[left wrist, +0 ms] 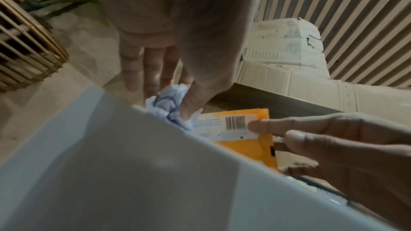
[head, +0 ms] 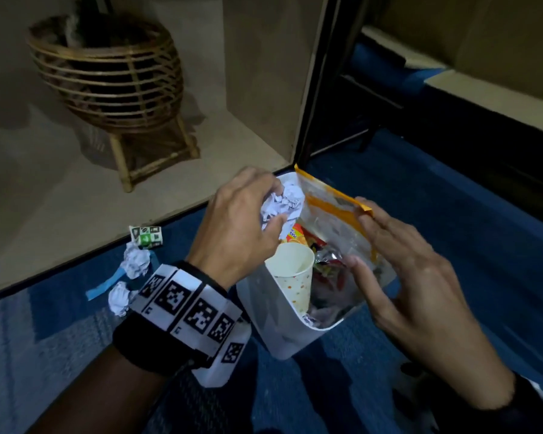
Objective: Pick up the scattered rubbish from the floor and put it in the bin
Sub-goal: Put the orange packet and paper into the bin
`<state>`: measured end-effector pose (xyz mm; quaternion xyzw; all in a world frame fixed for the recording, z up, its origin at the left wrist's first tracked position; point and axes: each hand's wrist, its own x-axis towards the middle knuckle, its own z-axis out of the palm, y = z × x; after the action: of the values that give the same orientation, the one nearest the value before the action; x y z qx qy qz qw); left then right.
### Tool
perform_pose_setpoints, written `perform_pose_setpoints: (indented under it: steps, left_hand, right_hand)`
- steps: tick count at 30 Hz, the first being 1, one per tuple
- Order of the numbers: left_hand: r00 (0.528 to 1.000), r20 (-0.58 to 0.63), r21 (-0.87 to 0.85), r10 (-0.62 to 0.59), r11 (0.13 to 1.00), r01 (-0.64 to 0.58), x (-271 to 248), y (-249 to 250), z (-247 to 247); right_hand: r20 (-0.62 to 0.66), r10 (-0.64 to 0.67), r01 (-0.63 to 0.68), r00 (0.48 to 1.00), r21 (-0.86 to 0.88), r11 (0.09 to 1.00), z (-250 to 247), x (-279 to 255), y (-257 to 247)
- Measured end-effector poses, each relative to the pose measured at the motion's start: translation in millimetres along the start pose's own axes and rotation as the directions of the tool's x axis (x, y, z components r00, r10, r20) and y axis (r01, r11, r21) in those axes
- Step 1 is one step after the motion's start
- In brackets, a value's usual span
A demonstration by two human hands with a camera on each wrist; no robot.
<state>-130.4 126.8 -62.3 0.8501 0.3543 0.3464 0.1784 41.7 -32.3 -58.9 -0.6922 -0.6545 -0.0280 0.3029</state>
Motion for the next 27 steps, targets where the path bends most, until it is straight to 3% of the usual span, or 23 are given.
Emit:
perform_pose_setpoints:
  steps: [6, 12, 16, 19, 22, 25, 27]
  left_hand:
    - [0.959, 0.263, 0.179, -0.103, 0.982, 0.057, -8, -13, 11]
    - [0.902, 0.425, 0.365, -0.075, 0.926, -0.095, -6, -9, 18]
    - [0.886, 0.459, 0.389, -0.067, 0.912, -0.133, -6, -12, 24]
    - [0.915, 0.403, 0.310, -0.021, 0.944, -0.115, -6, -15, 22]
    - [0.972, 0.229, 0.169, 0.052, 0.981, -0.092, -9, -16, 14]
    - [0.991, 0.096, 0.094, 0.097, 0.990, -0.106, -10, -18, 7]
    - [0.985, 0.121, 0.088, 0.125, 0.987, -0.136, -11, -22, 4]
  right_hand:
    - [0.232, 0.010, 0.036, 0.973, -0.195, 0.980, 13, 1, 7]
    - [0.416, 0.114, 0.024, 0.902, -0.312, 0.950, 18, 9, 12]
    - [0.529, 0.143, -0.023, 0.836, -0.227, 0.974, 18, 11, 21]
    - [0.397, 0.087, -0.067, 0.914, -0.065, 0.996, 16, 4, 21]
    - [0.169, 0.020, -0.016, 0.985, -0.024, 1.000, 14, -7, 19]
    - [0.044, -0.006, 0.006, 0.999, 0.004, 1.000, 14, -12, 15]
    - [0.010, -0.031, 0.031, 0.999, 0.027, 0.999, 14, -12, 8]
